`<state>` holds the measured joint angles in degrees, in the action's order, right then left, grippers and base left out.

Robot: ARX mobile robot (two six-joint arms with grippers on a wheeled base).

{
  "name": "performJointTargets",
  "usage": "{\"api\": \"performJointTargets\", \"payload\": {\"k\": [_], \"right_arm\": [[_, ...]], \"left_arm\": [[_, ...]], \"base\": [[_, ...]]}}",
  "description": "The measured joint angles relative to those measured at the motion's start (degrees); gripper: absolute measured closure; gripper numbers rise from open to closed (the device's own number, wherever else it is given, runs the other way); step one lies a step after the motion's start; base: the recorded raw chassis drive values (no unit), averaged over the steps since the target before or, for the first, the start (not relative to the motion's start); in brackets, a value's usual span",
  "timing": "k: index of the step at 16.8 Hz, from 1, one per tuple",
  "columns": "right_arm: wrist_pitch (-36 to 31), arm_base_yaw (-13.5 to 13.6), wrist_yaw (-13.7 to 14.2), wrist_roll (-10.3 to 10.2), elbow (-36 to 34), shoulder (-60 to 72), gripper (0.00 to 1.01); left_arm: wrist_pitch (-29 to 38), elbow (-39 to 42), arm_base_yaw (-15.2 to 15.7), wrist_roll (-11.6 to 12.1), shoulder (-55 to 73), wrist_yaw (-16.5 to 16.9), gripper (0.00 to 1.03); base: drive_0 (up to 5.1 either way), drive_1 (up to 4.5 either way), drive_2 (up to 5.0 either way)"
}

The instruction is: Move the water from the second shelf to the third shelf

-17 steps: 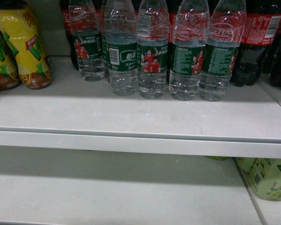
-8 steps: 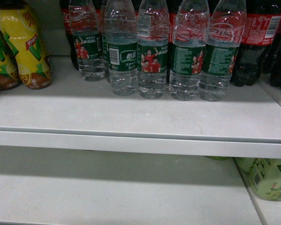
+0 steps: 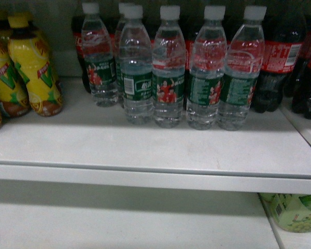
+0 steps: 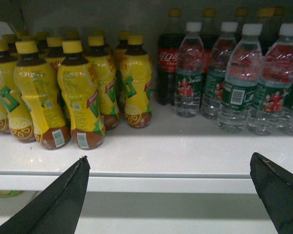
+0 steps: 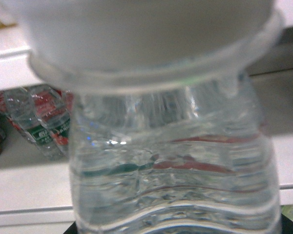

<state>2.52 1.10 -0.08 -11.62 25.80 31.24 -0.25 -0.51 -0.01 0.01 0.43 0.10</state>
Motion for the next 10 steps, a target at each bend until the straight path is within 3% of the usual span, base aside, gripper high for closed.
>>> {"api": "performJointTargets", "payload": {"k": [10], "right_arm": [[-0.48,0.0,0.04,-0.39,0.42,-0.24,0.57]], "left_arm": [[0.22,0.0,0.0,-0.02,0.0,-0.15,0.05]], "base": [[0.0,0.0,0.0]]}}
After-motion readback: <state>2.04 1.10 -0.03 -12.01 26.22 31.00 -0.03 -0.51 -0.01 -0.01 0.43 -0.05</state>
